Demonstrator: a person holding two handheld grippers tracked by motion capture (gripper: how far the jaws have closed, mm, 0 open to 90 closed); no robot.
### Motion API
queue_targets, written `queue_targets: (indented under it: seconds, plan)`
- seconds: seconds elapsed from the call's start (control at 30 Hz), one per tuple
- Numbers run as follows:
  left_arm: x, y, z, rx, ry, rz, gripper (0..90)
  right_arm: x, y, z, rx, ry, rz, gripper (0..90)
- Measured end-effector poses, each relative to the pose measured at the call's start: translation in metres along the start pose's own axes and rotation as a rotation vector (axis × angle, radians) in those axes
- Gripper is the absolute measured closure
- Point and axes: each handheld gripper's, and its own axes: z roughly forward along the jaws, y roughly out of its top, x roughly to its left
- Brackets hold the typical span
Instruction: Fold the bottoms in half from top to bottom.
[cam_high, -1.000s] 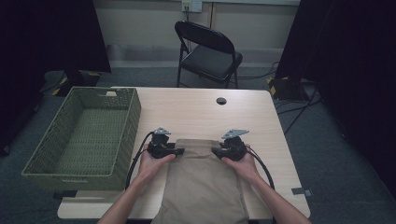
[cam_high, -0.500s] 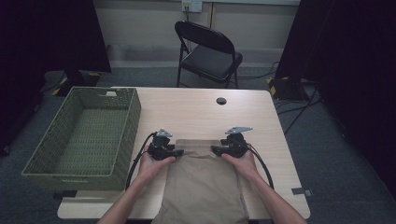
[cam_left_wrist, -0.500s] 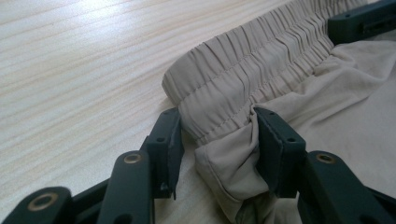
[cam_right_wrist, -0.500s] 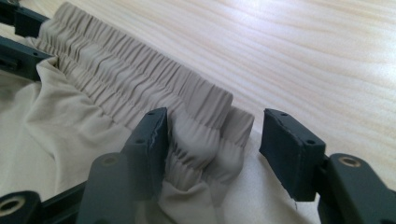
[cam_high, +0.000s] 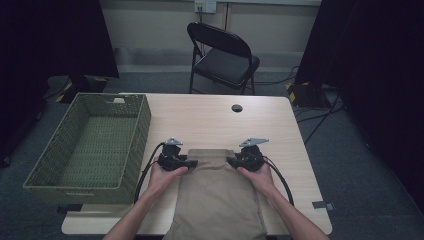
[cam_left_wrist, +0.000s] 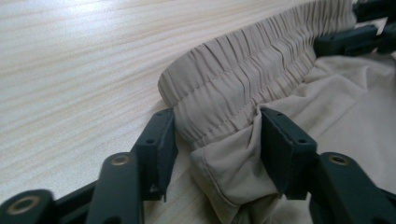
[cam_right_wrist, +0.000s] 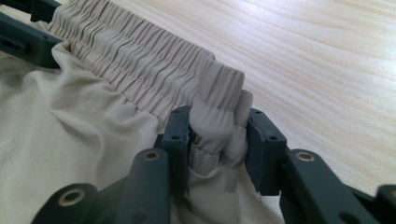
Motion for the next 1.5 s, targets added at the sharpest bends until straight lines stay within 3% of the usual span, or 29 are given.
queue_targets:
  seconds: [0.13, 0.43, 0.8, 1.13, 1.5]
  plan:
    - [-0.002, 0.0, 0.0, 0.0, 0.02, 0.014, 55.4, 0.002, 0.0, -0.001, -0.006, -0.008, 0.006, 67.0]
    - [0.0, 0.002, -0.003, -0.028, -0.007, 0.011, 60.9, 0.001, 0.007, -0.007, -0.028, 0.009, 0.021, 70.0]
    - [-0.005, 0.006, -0.012, -0.086, 0.0, 0.015, 61.6, 0.002, 0.016, -0.019, -0.087, 0.022, 0.026, 70.2]
    - [-0.008, 0.019, -0.03, -0.169, -0.041, 0.028, 62.2, 0.001, 0.025, -0.034, -0.146, 0.04, 0.038, 70.7]
    - [-0.009, 0.024, -0.041, -0.206, -0.05, 0.025, 62.5, 0.006, 0.037, -0.049, -0.195, 0.057, 0.024, 70.9]
